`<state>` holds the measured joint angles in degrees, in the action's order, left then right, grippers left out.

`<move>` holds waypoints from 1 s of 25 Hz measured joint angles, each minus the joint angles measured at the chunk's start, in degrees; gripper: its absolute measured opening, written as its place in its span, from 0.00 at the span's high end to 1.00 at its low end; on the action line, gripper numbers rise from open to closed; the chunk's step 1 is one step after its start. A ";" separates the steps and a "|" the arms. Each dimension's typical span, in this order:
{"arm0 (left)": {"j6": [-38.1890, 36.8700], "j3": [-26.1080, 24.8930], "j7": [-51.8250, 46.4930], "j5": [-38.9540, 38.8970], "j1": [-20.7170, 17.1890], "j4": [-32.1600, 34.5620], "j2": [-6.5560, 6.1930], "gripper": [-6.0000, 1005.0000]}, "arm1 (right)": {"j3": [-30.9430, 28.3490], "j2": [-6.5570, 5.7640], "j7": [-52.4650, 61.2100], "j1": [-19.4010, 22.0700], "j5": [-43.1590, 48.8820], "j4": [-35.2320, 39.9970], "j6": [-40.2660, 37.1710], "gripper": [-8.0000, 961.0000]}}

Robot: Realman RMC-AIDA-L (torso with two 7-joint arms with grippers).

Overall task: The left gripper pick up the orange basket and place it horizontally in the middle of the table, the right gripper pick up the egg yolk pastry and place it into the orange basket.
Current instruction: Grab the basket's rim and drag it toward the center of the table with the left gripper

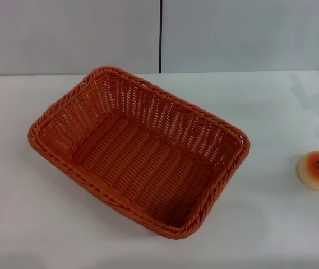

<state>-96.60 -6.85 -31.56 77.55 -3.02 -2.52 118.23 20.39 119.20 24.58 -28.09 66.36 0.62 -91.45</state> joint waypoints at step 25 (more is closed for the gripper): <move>1.44 6.78 -3.83 2.78 5.44 8.39 -0.29 0.19 | -0.48 -0.40 27.87 7.12 5.99 18.96 6.84 0.31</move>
<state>-95.16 -0.06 -35.38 80.33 2.43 5.86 117.93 19.91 118.80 52.45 -20.97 72.35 19.58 -84.61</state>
